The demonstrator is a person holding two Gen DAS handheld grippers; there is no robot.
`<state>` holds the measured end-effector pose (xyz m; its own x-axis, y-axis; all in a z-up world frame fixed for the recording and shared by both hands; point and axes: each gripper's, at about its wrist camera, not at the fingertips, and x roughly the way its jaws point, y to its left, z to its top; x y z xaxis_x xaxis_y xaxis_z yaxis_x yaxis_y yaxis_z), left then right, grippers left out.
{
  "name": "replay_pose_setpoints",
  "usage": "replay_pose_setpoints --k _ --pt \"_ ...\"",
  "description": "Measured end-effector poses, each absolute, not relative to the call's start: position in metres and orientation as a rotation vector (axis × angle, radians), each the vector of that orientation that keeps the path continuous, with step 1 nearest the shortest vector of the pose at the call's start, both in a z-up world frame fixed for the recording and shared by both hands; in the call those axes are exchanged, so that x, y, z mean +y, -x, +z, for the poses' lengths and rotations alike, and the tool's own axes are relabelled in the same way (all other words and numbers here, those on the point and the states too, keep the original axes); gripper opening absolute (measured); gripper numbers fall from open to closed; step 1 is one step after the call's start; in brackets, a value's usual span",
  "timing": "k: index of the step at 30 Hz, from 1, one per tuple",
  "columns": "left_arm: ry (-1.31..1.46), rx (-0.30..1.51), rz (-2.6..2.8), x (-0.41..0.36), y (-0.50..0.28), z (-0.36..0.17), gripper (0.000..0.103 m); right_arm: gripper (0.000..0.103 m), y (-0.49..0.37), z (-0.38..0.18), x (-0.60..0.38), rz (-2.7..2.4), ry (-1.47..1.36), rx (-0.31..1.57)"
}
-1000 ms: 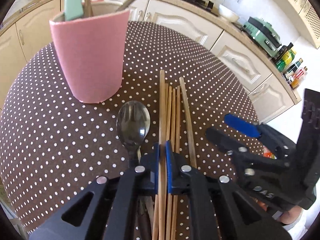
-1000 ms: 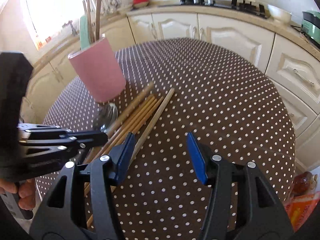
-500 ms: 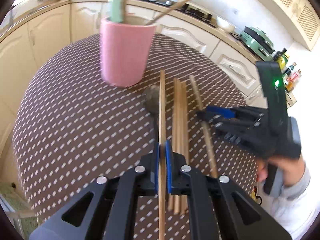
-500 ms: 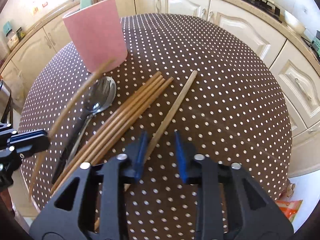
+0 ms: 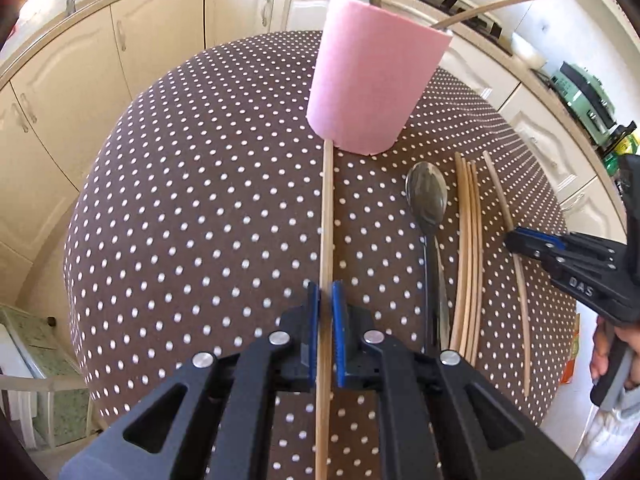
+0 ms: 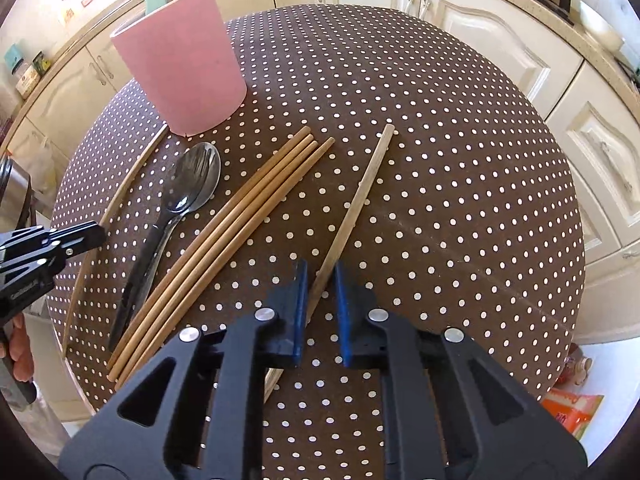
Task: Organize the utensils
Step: 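Grasp a chopstick with the left gripper while the right gripper grasps another, then lift both chopsticks over the pink cup and open both grippers to drop them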
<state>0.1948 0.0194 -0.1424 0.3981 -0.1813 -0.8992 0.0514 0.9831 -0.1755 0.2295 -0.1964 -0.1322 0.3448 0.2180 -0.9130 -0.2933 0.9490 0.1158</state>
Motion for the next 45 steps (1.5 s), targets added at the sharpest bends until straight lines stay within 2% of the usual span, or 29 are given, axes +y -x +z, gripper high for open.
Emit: replay_pose_setpoints --k 4,8,16,24,30,34,45 --pt "0.107 1.151 -0.137 0.015 -0.206 -0.14 0.006 0.007 -0.228 -0.133 -0.204 0.333 0.033 1.158" --pt "0.152 1.096 -0.158 0.014 -0.204 -0.134 0.006 0.007 -0.224 -0.132 -0.22 0.343 -0.026 1.12" --pt "0.245 0.855 -0.212 0.028 -0.166 -0.09 0.006 0.007 -0.204 -0.1 -0.256 0.403 -0.183 0.929" --pt "0.253 0.541 -0.215 0.033 -0.138 -0.033 0.006 0.007 -0.177 -0.041 -0.258 0.515 -0.245 0.63" --pt "0.261 0.36 -0.254 0.023 -0.163 -0.002 0.006 0.007 -0.181 -0.014 -0.225 0.587 -0.253 0.433" --pt "0.268 0.246 -0.261 0.016 -0.181 0.014 0.006 0.007 -0.202 -0.006 -0.197 0.621 -0.26 0.375" --pt "0.295 0.043 -0.253 0.004 -0.241 0.028 0.006 0.007 -0.251 0.017 -0.158 0.58 -0.309 0.141"
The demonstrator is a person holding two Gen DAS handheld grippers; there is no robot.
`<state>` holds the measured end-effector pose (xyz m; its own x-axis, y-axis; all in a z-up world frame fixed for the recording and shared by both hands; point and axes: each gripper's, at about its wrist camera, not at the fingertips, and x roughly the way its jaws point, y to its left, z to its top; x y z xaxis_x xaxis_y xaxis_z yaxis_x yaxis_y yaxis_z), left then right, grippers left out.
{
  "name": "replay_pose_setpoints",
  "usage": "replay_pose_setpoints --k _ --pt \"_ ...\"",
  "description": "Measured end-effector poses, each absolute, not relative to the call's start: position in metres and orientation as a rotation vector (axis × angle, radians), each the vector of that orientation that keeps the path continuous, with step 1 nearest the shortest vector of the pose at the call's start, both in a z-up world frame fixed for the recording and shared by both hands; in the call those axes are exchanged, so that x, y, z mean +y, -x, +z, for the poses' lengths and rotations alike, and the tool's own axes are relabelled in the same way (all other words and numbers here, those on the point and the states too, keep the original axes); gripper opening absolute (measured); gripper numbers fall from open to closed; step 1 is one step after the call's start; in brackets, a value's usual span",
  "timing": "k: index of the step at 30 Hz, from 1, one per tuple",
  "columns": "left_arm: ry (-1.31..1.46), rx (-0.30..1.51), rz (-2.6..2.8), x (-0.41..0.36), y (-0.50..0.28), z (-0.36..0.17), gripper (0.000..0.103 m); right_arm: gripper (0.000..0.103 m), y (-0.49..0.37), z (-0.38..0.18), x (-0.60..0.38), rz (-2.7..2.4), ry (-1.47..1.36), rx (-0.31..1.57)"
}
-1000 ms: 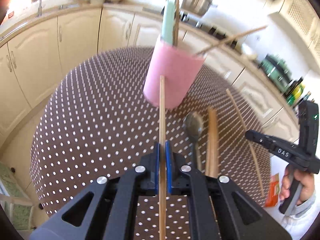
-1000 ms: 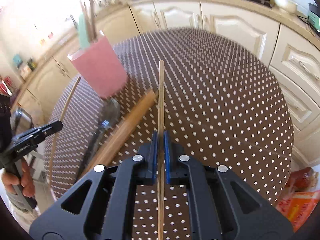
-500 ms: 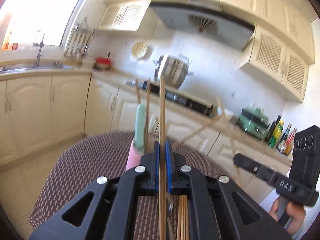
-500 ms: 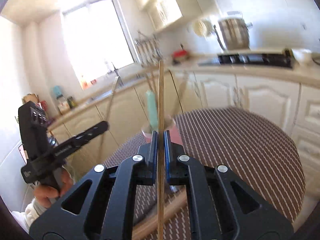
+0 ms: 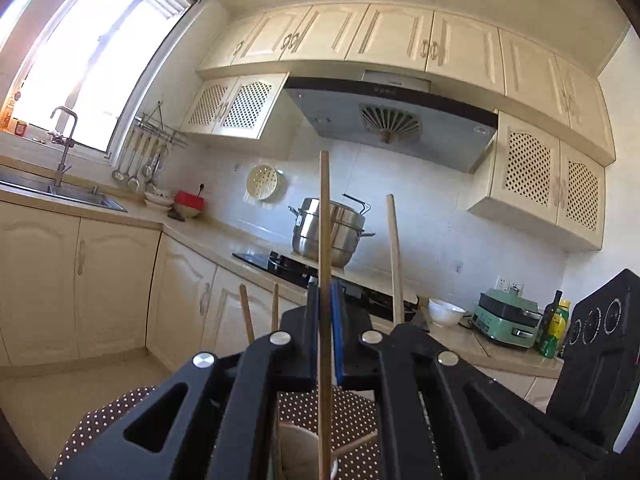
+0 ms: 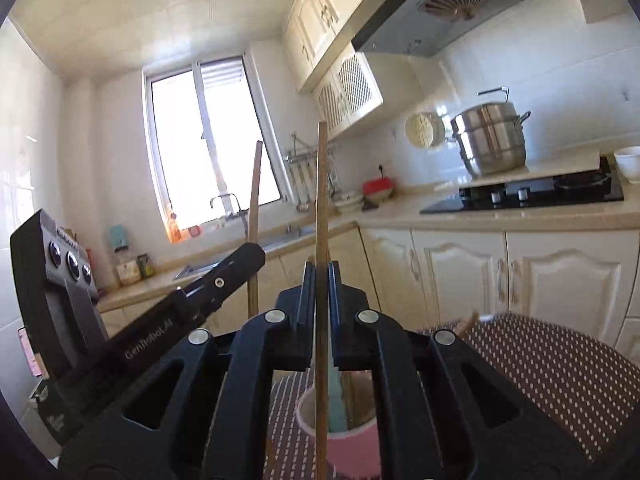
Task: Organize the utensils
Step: 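Lift both chopsticks over the pink cup and open both grippers to drop them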
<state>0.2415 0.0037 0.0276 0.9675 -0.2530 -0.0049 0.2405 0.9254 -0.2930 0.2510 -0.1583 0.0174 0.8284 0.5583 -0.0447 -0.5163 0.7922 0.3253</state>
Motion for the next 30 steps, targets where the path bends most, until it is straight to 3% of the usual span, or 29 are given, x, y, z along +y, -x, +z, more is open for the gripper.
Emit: replay_pose_setpoints --k 10,30 --pt "0.297 -0.036 -0.196 0.013 -0.27 0.007 0.006 0.007 -0.281 0.012 -0.143 0.55 -0.328 0.059" --pt "0.307 0.131 -0.228 0.02 -0.269 -0.021 0.007 0.007 -0.278 0.008 -0.135 0.533 -0.25 0.014"
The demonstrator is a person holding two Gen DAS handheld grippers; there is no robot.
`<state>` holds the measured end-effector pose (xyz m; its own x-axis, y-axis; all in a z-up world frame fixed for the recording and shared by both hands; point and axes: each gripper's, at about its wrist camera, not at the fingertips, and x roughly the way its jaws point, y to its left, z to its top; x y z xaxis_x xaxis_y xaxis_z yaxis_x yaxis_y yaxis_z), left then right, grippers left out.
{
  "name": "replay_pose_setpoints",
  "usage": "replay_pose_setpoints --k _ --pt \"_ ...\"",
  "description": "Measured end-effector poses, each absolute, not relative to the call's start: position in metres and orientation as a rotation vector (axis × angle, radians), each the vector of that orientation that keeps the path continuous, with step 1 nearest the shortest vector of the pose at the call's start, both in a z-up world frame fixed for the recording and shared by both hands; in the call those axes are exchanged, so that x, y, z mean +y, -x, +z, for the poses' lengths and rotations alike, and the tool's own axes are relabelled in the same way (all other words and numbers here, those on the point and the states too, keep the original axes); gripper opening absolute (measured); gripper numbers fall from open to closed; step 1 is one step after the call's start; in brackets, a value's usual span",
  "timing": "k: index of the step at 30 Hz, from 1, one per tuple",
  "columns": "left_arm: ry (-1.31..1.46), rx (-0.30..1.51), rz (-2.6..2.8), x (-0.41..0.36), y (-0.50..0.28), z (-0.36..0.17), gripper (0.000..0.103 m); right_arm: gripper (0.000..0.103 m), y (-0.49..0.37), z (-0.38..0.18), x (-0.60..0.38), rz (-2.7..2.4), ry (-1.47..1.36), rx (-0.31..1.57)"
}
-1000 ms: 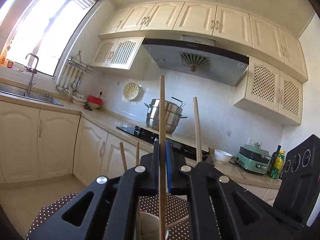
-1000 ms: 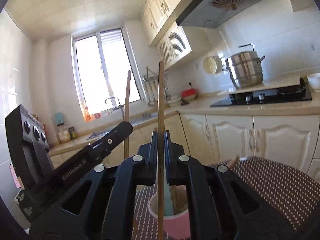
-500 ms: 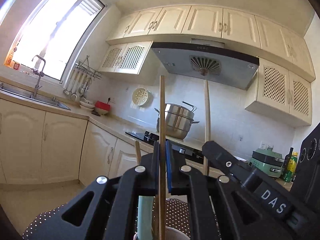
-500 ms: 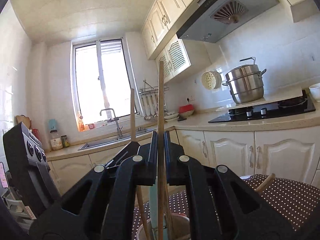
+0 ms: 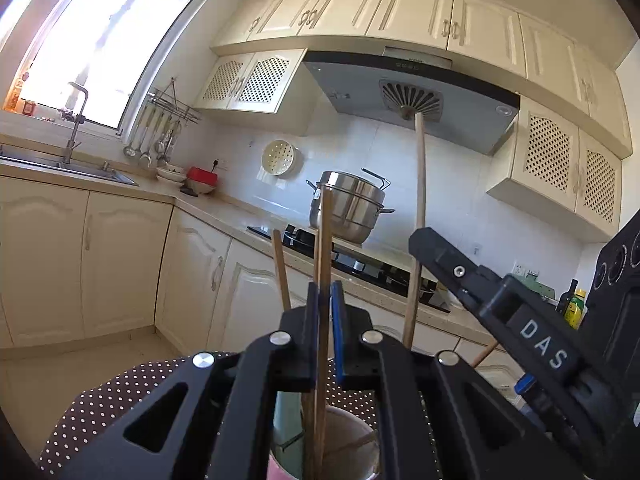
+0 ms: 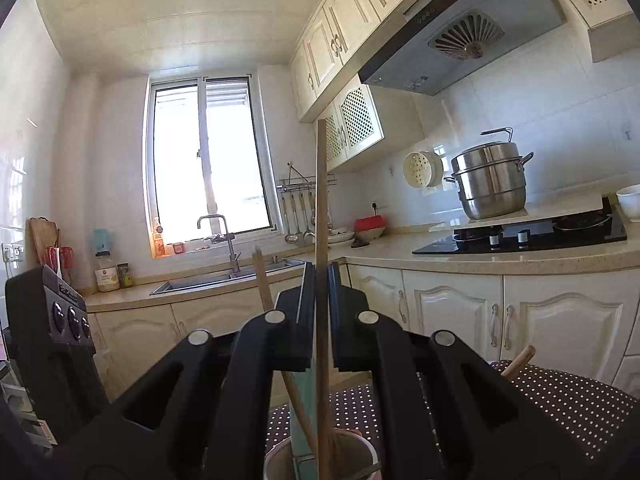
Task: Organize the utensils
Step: 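Lift both chopsticks over the pink cup and open both grippers to drop them, then lower both open grippers back toward the utensils beside the pink cup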
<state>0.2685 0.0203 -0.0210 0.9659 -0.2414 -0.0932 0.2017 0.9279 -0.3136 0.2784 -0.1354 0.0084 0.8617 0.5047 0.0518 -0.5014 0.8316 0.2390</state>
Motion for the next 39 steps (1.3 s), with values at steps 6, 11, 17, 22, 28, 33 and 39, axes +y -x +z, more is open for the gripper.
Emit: replay_pose_setpoints --k 6,11,17,22,28,33,39 --pt "0.308 0.163 -0.221 0.024 -0.264 -0.017 0.014 0.007 -0.278 0.002 -0.134 0.525 -0.231 0.035" --pt "0.316 0.182 -0.204 0.028 -0.257 -0.015 0.025 0.007 -0.273 0.001 -0.134 0.523 -0.2 0.052" --pt "0.302 0.193 -0.181 0.029 -0.246 -0.005 0.037 0.007 -0.257 0.0 -0.134 0.505 -0.176 0.081" --pt "0.303 0.202 -0.176 0.03 -0.236 0.003 0.051 0.007 -0.245 -0.002 -0.135 0.493 -0.158 0.115" --pt "0.295 0.21 -0.171 0.029 -0.218 0.012 0.059 0.008 -0.229 0.003 -0.135 0.474 -0.137 0.137" --pt "0.272 0.223 -0.166 0.029 -0.202 0.019 0.061 0.008 -0.211 0.01 -0.14 0.445 -0.122 0.135" --pt "0.252 0.315 -0.194 0.025 -0.184 0.016 0.062 0.008 -0.193 0.009 -0.154 0.403 -0.116 0.169"
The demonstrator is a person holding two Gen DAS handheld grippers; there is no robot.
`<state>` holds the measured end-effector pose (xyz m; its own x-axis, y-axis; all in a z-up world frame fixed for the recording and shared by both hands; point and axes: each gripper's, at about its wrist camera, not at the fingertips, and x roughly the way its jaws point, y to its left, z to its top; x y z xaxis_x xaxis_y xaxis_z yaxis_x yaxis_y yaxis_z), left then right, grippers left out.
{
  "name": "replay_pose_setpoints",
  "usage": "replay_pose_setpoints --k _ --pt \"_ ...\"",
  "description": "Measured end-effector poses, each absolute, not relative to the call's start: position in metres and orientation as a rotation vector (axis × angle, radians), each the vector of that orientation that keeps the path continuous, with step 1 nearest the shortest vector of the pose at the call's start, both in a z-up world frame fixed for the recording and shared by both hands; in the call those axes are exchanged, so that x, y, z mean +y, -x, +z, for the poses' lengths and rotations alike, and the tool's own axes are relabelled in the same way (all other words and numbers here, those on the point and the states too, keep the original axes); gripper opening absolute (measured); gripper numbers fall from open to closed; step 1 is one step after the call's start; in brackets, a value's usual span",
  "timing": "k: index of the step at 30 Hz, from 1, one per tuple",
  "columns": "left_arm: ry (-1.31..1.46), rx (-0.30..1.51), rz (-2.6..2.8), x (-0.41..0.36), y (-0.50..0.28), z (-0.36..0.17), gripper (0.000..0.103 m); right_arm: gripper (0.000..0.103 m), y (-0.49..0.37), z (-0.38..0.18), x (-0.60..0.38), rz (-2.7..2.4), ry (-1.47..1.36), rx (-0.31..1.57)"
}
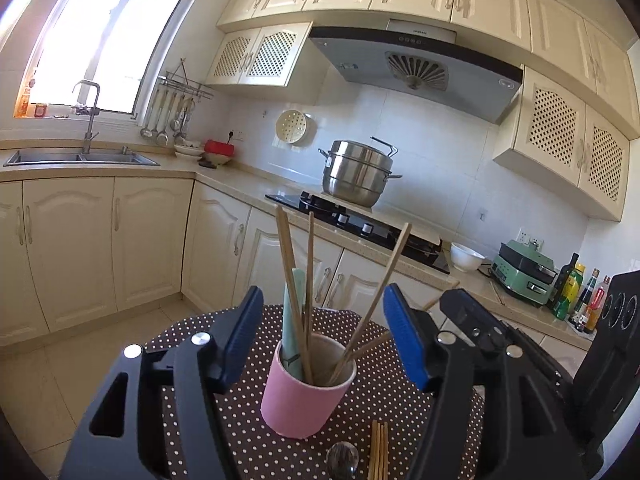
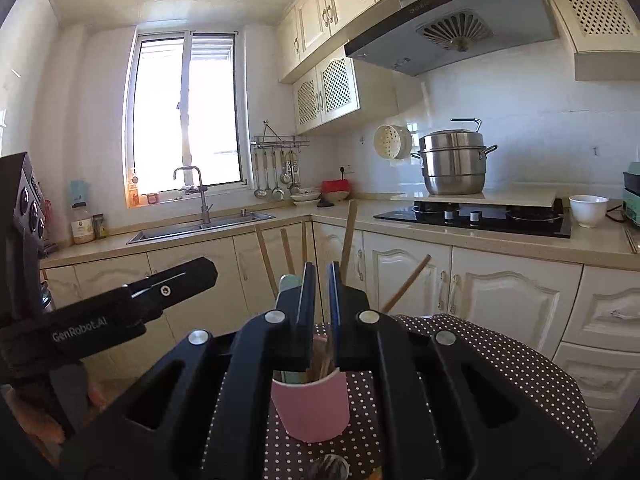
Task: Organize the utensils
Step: 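Lower both open grippers back toward the utensils beside the pink cup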
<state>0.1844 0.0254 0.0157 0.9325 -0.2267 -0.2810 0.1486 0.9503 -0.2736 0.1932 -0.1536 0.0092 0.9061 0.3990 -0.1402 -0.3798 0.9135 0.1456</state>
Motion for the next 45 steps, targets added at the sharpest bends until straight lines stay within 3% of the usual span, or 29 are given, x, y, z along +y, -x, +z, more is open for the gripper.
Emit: replay_pose_setpoints --k 6,15,19,27,31,37,39,42,43,45 --pt "0.201 0.54 -0.288 0.008 -0.184 -0.009 0.062 0.008 -0.18 -0.011 -0.169 0.343 -0.108 0.287" --pt "0.146 0.948 -0.349 -0.02 -0.204 -0.087 0.061 0.008 -0.168 -0.058 -0.19 0.284 -0.121 0.491" --pt "0.114 1.072 -0.34 -0.031 -0.212 -0.117 0.047 0.008 -0.166 -0.078 -0.198 0.27 -0.138 0.567" --pt "0.098 1.143 -0.314 -0.046 -0.219 -0.146 0.033 0.008 -0.167 -0.102 -0.205 0.27 -0.153 0.674" --pt "0.118 1.154 -0.332 -0.049 -0.222 -0.151 0.011 0.008 -0.172 -0.107 -0.206 0.278 -0.159 0.708" --pt "0.149 1.138 -0.338 -0.044 -0.216 -0.15 0.01 0.008 -0.178 -0.119 -0.197 0.302 -0.162 0.791" --pt "0.163 1.131 -0.344 -0.039 -0.213 -0.148 0.01 0.01 -0.179 -0.121 -0.193 0.314 -0.16 0.817" --pt "0.187 1.126 -0.35 -0.027 -0.207 -0.146 0.01 0.03 -0.18 -0.123 -0.185 0.322 -0.149 0.834" --pt "0.186 1.121 -0.347 -0.022 -0.205 -0.144 0.01 0.043 -0.18 -0.124 -0.181 0.324 -0.142 0.836" --pt "0.198 1.117 -0.343 -0.019 -0.204 -0.142 0.01 0.049 -0.181 -0.125 -0.175 0.315 -0.111 0.842"
